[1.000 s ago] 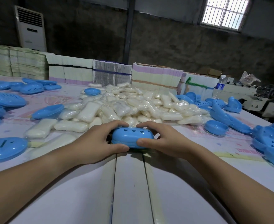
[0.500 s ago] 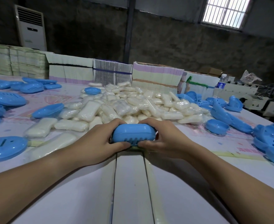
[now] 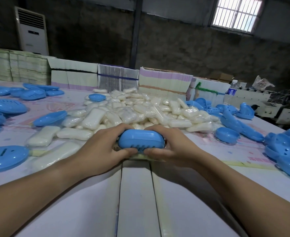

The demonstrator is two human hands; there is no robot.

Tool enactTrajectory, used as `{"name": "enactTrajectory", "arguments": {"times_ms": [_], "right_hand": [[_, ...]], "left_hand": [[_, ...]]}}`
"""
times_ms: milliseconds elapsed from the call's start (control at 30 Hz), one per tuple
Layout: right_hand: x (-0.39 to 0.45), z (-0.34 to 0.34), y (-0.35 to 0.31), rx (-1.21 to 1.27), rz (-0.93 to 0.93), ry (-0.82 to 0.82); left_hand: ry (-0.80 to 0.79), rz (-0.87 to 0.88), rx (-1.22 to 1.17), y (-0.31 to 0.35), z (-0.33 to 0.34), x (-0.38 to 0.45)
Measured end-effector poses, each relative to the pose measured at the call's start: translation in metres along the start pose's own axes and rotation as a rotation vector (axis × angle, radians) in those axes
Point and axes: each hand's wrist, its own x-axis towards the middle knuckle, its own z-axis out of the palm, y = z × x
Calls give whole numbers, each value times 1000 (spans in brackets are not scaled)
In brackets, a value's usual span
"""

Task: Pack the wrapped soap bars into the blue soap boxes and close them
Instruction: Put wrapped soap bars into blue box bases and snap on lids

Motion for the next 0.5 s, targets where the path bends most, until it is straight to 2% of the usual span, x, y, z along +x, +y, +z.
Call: {"name": "enactTrajectory", "arguments": {"times_ms": [100, 200, 267, 367, 500], "right_hand": [[-1, 2, 0, 99, 60, -53], [-2, 3, -1, 274, 89, -155], [-3, 3, -4, 335, 109, -150], [-4, 2, -8, 366, 105, -126], [-10, -13, -9, 460, 167, -50]], "left_hand": [[3, 47, 64, 0, -2, -1], [18, 170, 196, 7, -3, -4], [28, 209, 239, 11, -3, -6], [45, 181, 213, 11, -1, -6], [87, 66, 34, 6, 1, -1]]}}
